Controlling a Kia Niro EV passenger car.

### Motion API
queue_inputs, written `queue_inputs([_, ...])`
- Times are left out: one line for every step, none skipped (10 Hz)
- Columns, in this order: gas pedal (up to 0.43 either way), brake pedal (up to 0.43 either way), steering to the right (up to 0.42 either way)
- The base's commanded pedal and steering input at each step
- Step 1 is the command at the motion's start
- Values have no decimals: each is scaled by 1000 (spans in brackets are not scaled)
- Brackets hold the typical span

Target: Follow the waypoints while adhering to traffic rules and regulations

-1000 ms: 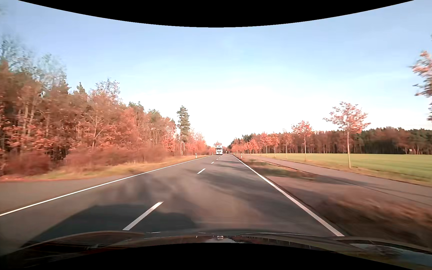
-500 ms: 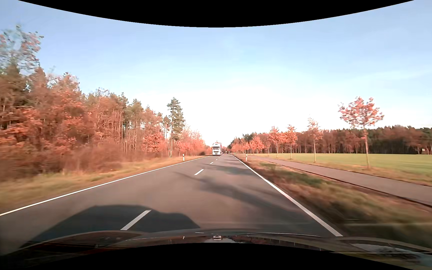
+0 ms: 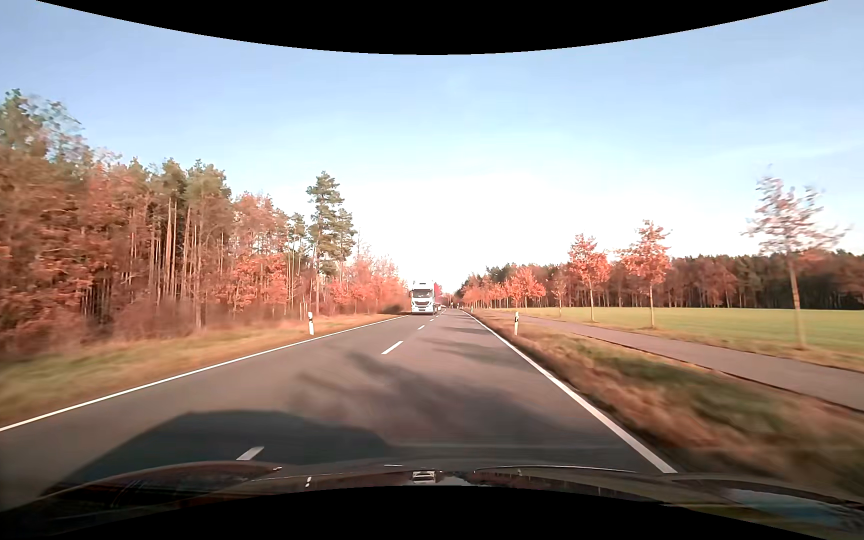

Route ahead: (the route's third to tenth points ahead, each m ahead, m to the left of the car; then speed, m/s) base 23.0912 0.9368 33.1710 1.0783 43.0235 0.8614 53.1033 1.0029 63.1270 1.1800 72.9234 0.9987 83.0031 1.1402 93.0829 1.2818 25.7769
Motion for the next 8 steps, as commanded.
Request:
queue_inputs([169,0,0])
queue_inputs([169,0,0])
queue_inputs([169,0,-1])
queue_inputs([169,0,-1])
queue_inputs([169,0,-2])
queue_inputs([169,0,-2])
queue_inputs([169,0,-2])
queue_inputs([157,0,-2])
